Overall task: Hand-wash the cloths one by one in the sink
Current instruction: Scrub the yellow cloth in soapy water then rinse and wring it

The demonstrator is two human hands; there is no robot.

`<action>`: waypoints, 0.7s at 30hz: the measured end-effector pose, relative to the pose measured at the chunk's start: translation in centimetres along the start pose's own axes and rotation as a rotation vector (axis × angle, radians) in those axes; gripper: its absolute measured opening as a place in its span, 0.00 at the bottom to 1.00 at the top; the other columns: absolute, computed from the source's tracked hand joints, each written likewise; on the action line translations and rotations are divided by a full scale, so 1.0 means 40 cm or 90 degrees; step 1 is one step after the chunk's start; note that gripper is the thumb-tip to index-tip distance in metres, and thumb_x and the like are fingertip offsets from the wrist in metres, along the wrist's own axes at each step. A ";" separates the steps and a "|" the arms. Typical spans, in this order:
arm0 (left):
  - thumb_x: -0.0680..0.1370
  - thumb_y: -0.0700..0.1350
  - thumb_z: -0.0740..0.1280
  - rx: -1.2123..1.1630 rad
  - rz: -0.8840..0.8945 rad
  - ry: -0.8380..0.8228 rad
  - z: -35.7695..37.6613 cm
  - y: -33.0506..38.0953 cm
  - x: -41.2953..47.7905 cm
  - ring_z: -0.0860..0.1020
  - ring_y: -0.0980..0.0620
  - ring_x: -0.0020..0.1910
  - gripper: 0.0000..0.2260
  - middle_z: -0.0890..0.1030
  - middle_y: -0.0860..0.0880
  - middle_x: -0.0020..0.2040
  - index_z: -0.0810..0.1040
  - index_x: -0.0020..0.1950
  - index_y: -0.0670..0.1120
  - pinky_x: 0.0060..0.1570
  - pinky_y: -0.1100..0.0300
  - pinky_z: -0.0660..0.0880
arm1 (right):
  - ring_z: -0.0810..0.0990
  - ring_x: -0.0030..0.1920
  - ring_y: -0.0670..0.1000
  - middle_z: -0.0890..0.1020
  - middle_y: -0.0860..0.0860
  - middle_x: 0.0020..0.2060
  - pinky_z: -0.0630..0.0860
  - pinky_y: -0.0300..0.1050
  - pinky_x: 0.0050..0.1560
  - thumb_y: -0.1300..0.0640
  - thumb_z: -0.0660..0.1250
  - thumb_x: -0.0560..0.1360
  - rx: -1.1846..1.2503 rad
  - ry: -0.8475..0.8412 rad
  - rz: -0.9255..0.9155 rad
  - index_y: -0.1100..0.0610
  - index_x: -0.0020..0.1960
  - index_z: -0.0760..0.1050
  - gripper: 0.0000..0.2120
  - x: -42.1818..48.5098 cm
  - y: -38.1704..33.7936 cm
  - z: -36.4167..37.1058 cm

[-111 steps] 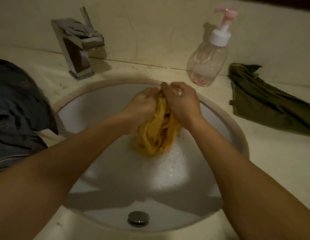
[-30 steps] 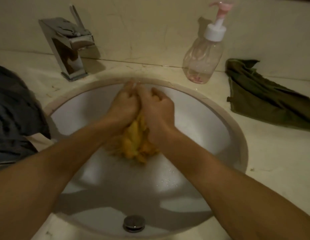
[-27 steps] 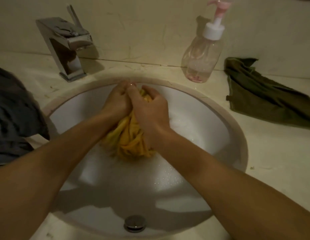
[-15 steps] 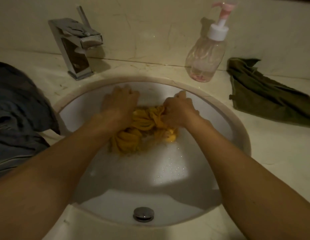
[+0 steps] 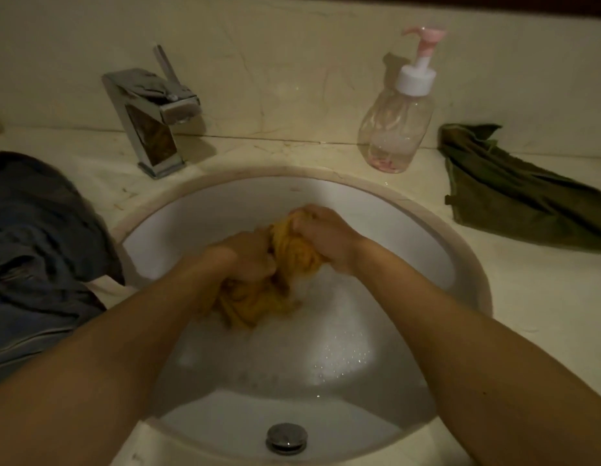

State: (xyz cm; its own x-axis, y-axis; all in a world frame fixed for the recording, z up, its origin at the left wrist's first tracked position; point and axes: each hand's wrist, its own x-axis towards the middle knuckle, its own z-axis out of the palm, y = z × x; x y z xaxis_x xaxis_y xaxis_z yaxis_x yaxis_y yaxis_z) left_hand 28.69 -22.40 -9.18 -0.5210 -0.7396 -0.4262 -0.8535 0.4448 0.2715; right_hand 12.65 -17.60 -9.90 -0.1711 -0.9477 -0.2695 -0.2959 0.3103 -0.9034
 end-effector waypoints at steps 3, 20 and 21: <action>0.80 0.55 0.60 -0.324 -0.042 0.176 -0.032 0.055 -0.005 0.78 0.46 0.54 0.17 0.79 0.47 0.59 0.74 0.64 0.49 0.48 0.54 0.71 | 0.78 0.42 0.55 0.80 0.53 0.41 0.75 0.55 0.46 0.56 0.61 0.79 0.062 0.175 -0.033 0.53 0.47 0.78 0.07 0.000 -0.018 -0.015; 0.84 0.55 0.58 -0.614 0.005 0.354 -0.007 0.166 -0.059 0.71 0.47 0.72 0.23 0.72 0.48 0.74 0.66 0.78 0.50 0.73 0.50 0.67 | 0.84 0.49 0.60 0.84 0.55 0.43 0.81 0.58 0.54 0.45 0.62 0.73 0.268 0.305 0.112 0.53 0.46 0.81 0.14 -0.070 -0.094 0.047; 0.82 0.58 0.57 -0.605 -0.037 0.374 -0.029 0.140 -0.051 0.70 0.46 0.72 0.25 0.71 0.47 0.75 0.67 0.77 0.50 0.73 0.48 0.66 | 0.83 0.50 0.60 0.84 0.54 0.45 0.81 0.57 0.55 0.45 0.61 0.75 0.301 0.279 0.101 0.52 0.50 0.80 0.14 -0.090 -0.101 0.071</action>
State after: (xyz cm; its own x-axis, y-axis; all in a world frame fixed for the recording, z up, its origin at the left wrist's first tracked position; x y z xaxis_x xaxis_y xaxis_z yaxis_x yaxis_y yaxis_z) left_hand 24.98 -19.00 -5.77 -0.1800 -0.9822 -0.0541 -0.3894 0.0206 0.9209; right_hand 17.12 -15.66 -6.22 -0.5744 -0.7443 -0.3407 0.1914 0.2825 -0.9400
